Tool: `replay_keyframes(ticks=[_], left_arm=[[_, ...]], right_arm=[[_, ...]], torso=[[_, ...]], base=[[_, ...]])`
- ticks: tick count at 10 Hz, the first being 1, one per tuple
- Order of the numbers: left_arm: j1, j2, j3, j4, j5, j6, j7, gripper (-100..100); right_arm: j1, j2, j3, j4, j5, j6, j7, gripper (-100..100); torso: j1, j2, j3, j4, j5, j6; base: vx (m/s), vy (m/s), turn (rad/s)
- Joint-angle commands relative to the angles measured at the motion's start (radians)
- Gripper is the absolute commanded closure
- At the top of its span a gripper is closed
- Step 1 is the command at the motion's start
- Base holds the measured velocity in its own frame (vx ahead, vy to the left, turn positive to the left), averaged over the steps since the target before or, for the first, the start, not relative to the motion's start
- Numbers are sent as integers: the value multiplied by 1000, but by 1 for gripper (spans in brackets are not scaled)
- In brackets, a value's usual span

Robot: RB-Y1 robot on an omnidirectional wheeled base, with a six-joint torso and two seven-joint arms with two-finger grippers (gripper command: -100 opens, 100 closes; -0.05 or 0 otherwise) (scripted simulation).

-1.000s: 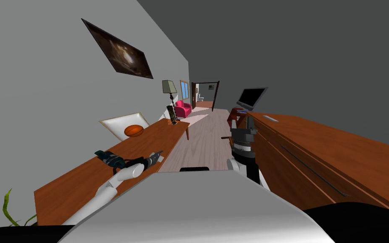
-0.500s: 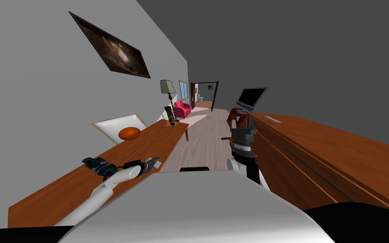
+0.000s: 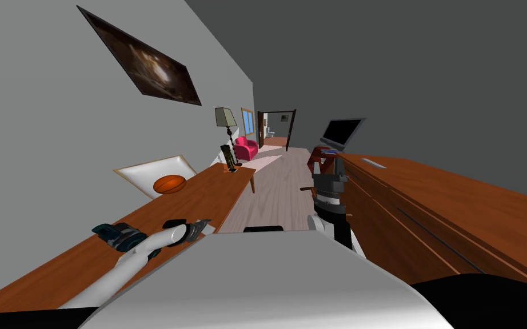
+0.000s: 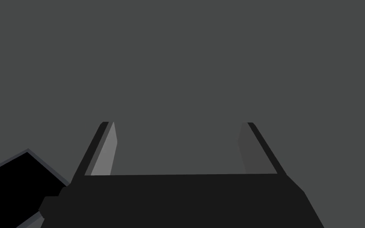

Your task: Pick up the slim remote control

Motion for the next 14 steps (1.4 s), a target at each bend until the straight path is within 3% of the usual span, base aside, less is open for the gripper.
replay_keyframes(ticks=[1,2,7,10,11,12,13,14], left_arm=[[-13,19,-17,46,17,43,-25,-100],[-13,19,-17,46,17,43,-25,-100],[-40,67,-63,156,63,145,-88,-100],[-44,72,-84,186,78,174,-107,-100],[-41,71,-77,173,71,162,-96,-100],[-42,71,-78,176,73,165,-100,0],[-45,40,-83,194,48,148,-92,-100],[-47,25,-86,203,36,139,-88,-100]], right_arm=[[0,0,0,0,0,0,0,0],[0,0,0,0,0,0,0,0],[0,0,0,0,0,0,0,0],[0,0,0,0,0,0,0,0],[0,0,0,0,0,0,0,0],[0,0,0,0,0,0,0,0],[0,0,0,0,0,0,0,0],[0,0,0,0,0,0,0,0]], torso=[[0,0,0,0,0,0],[0,0,0,0,0,0],[0,-2,-1,0,0,0],[-1,4,2,1,0,0],[-2,3,2,1,0,0],[-1,5,3,1,0,0],[-1,6,3,1,0,0],[1,7,4,1,0,0]], base=[[112,8,-26],[73,14,-8],[108,8,-28],[51,-6,-21],[28,-8,-7],[0,0,0],[4,29,-43],[7,56,-58]])
